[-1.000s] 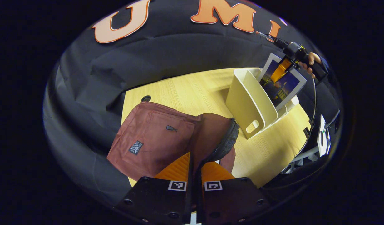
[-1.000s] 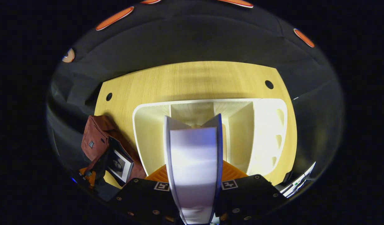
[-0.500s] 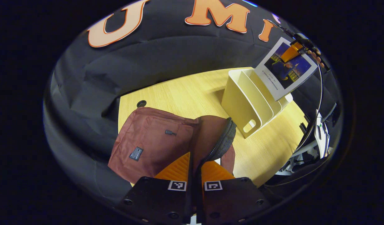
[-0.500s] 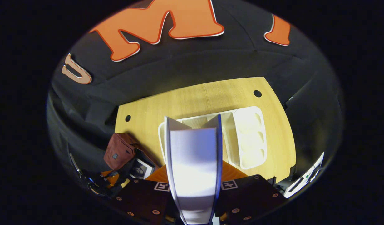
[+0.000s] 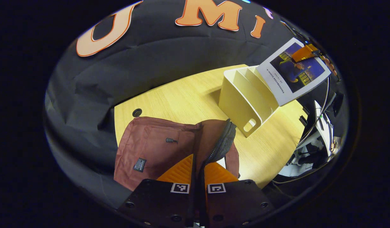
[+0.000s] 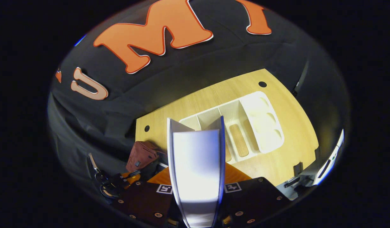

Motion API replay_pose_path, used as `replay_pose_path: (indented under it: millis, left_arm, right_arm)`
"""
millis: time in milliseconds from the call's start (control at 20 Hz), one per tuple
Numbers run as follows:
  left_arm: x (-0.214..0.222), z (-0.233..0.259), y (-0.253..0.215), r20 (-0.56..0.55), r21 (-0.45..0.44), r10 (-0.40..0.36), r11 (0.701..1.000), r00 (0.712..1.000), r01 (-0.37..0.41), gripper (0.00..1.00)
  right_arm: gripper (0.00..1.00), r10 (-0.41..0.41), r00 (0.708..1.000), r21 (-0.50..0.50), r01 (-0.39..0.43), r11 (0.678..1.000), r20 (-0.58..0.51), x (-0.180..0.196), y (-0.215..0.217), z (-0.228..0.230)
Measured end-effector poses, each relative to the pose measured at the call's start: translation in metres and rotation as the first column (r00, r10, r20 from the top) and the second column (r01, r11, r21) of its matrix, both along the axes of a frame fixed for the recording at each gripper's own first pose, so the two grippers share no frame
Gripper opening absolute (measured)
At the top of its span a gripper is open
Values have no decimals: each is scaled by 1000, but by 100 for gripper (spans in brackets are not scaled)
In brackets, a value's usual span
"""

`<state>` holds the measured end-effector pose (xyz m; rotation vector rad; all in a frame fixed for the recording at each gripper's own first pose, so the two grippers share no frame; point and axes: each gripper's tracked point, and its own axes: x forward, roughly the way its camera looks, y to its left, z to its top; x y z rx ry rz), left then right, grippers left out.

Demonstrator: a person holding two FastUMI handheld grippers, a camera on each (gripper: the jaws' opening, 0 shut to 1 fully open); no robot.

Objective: Open the schoolbag, grab two books from the bookshelf and put them into the schoolbag.

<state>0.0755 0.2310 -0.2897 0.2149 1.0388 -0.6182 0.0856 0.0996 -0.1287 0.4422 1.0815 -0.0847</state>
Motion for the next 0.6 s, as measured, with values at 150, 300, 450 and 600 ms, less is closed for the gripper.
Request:
replay_pose_path:
  millis: [150, 300, 450, 600]
  left_arm:
    - [2, 1, 0, -3, -5, -27, 1000, 1000, 27, 7]
    - [3, 0, -2, -6, -12, -43, 999, 999, 43, 7]
    - [2, 1, -6, -6, -18, -50, 999, 999, 50, 7]
    - [1, 1, -5, -1, -30, -44, 999, 999, 44, 7]
  right_arm:
    - [41, -47, 999, 99, 47, 994, -7, -22, 24, -19]
    - [41, -82, 996, 209, 84, 974, -20, -43, 51, -39]
    - [41, -96, 995, 264, 102, 959, -36, -54, 72, -58]
    - [41, -65, 997, 327, 77, 942, -47, -65, 108, -76]
